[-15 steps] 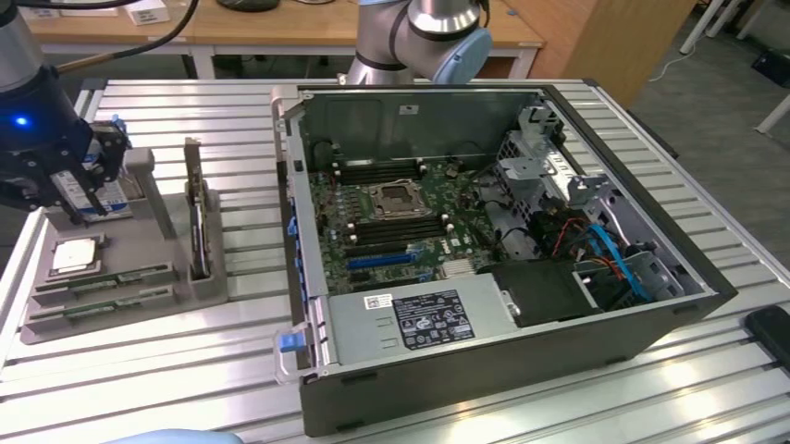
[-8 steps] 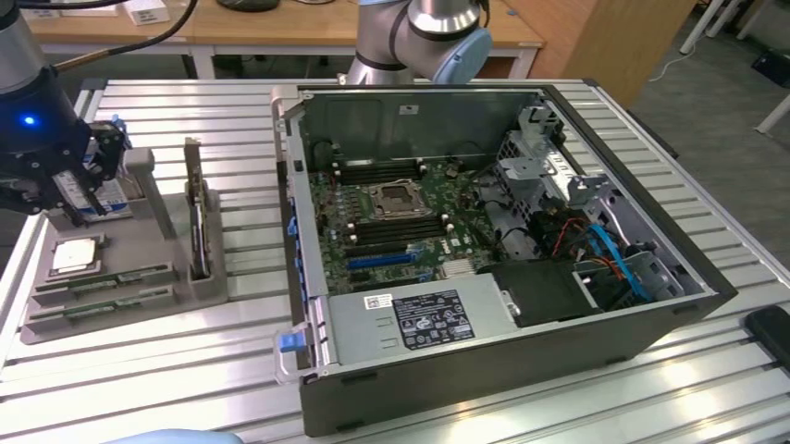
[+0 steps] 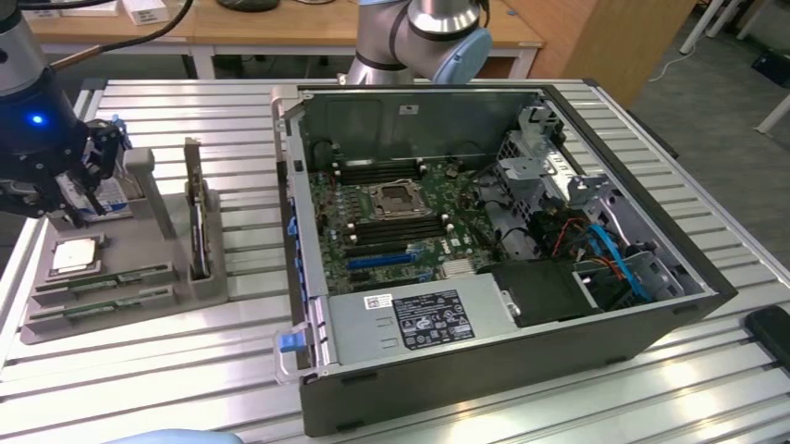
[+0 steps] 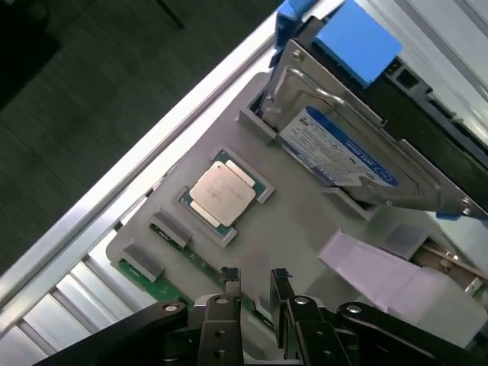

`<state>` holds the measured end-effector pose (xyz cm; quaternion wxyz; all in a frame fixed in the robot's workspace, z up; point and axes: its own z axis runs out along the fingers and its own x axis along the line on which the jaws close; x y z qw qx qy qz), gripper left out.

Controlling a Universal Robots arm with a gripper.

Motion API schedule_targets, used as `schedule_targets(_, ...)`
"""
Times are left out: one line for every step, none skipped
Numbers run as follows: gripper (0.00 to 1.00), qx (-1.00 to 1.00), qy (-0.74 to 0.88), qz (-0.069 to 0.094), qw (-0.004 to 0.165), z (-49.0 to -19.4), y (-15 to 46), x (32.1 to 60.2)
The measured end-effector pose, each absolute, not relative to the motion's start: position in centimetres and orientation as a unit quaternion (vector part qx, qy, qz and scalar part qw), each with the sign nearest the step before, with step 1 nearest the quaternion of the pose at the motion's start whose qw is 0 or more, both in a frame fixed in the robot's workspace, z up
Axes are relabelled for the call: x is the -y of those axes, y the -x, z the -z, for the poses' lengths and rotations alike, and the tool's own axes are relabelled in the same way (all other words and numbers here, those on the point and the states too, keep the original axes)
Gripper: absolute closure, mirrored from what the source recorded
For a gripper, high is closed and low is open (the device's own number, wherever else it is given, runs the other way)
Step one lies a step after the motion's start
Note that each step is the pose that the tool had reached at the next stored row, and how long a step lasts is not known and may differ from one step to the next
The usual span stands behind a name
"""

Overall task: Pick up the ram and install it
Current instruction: 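Pick up the ram and move it above insertion slot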

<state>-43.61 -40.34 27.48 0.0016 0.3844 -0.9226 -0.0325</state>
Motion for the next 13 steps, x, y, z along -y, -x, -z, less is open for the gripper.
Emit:
schedule_targets(0.70, 0.919, -0.393, 0.032, 0.002, -27.47, 43.61, 40.34)
schedule_targets(0.70, 0.916, -0.401, 0.032, 0.002, -27.45, 43.61, 40.34)
schedule_targets(0.70, 0.912, -0.409, 0.032, 0.002, -27.43, 43.61, 40.34)
schedule_targets(0.70, 0.908, -0.417, 0.032, 0.003, -27.41, 43.61, 40.34)
schedule_targets(0.70, 0.904, -0.426, 0.032, 0.003, -27.39, 43.61, 40.34)
schedule_targets(0.70, 0.901, -0.434, 0.032, 0.003, -27.37, 43.61, 40.34)
schedule_targets(0.70, 0.897, -0.442, 0.032, 0.004, -27.35, 43.61, 40.34)
schedule_targets(0.70, 0.892, -0.450, 0.032, 0.004, -27.34, 43.61, 40.34)
schedule_targets(0.70, 0.888, -0.458, 0.032, 0.004, -27.32, 43.61, 40.34)
schedule_targets(0.70, 0.884, -0.466, 0.032, 0.005, -27.30, 43.61, 40.34)
schedule_targets(0.70, 0.880, -0.474, 0.032, 0.005, -27.29, 43.60, 40.34)
schedule_targets(0.70, 0.875, -0.482, 0.032, 0.005, -27.27, 43.60, 40.34)
schedule_targets(0.70, 0.871, -0.490, 0.032, 0.005, -27.25, 43.60, 40.34)
